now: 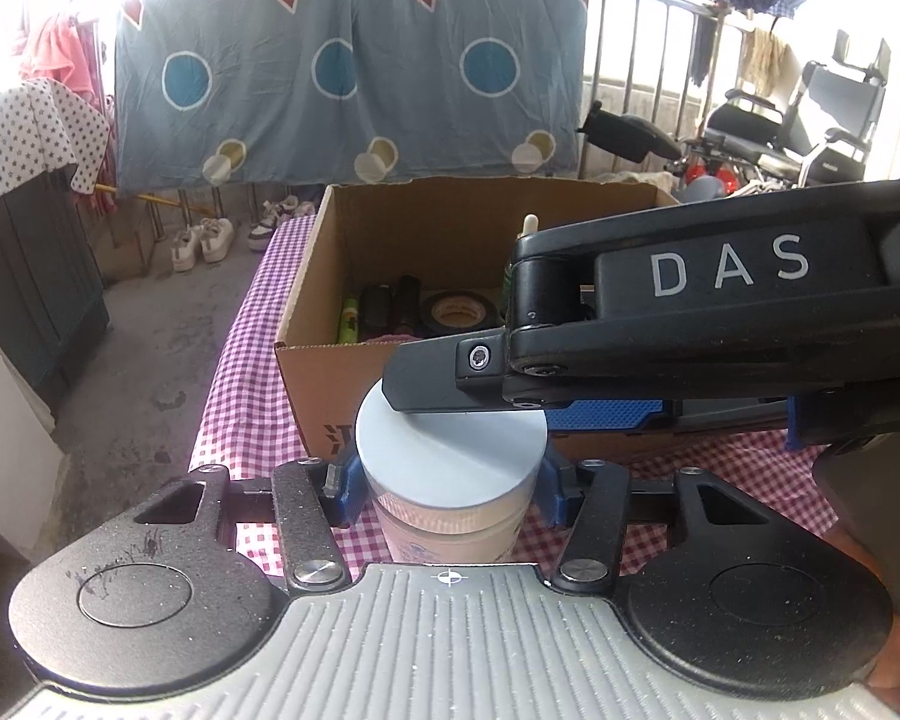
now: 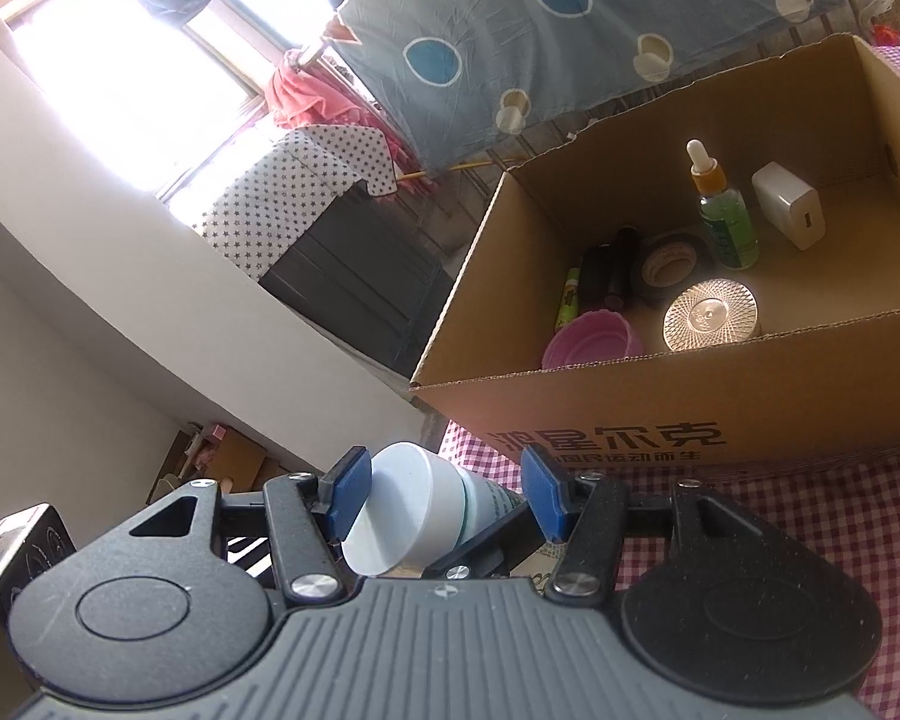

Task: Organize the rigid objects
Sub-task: 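Lift the white bottle and carry it over the box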

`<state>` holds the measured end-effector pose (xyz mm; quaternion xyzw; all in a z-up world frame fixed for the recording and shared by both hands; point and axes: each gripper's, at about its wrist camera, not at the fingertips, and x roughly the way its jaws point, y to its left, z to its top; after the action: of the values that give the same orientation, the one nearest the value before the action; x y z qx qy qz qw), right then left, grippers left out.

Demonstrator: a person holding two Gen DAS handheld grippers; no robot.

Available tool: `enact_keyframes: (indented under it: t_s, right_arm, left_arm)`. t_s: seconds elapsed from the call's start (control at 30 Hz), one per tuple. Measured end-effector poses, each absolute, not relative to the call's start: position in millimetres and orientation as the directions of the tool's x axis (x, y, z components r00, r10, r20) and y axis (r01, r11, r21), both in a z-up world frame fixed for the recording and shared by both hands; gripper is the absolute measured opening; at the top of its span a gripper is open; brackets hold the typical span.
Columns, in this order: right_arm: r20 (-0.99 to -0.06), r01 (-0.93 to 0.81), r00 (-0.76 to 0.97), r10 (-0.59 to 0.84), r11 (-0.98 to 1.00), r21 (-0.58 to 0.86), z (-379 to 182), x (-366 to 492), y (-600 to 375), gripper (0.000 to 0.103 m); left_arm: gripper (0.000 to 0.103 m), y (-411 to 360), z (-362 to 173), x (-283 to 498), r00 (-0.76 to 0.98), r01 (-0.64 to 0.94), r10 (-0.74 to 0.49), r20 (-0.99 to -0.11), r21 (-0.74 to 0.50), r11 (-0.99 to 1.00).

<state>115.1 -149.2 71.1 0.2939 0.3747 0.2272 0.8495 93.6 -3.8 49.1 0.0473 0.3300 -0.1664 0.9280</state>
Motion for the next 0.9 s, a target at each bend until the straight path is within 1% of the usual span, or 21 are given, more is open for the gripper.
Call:
enact_keyframes:
  t_s: [0.13,0.33,0.5,0.57,0.7,0.9]
  right_arm:
    - [-0.467,-0.194,0.643,0.607,0.719,0.668,89,106,-153,0.059]
    - [-0.412,-0.233,0.704,0.579,0.736,0.635,131,103,-176,0.059]
    - [-0.415,-0.227,0.745,0.523,0.783,0.579,155,112,-199,0.059]
    - [-0.427,-0.207,0.755,0.497,0.799,0.565,158,123,-214,0.059]
    - [-0.458,-0.153,0.760,0.461,0.812,0.564,151,147,-242,0.059]
    - [-0.520,-0.062,0.723,0.456,0.792,0.608,106,184,-278,0.059]
  left_arm:
    - [0.053,-9,66,88,0.746,0.356,-0.291,-0.599,-0.011,0.934]
    - [0.053,-26,101,99,0.741,0.445,-0.384,-0.551,-0.026,0.895]
    - [0.053,-58,113,122,0.716,0.521,-0.440,-0.543,-0.004,0.853]
    - [0.053,-73,112,134,0.686,0.557,-0.472,-0.554,-0.018,0.830]
    - [0.053,-101,103,159,0.635,0.597,-0.499,-0.590,-0.035,0.802]
    - [0.053,-130,67,200,0.540,0.618,-0.491,-0.684,-0.074,0.782]
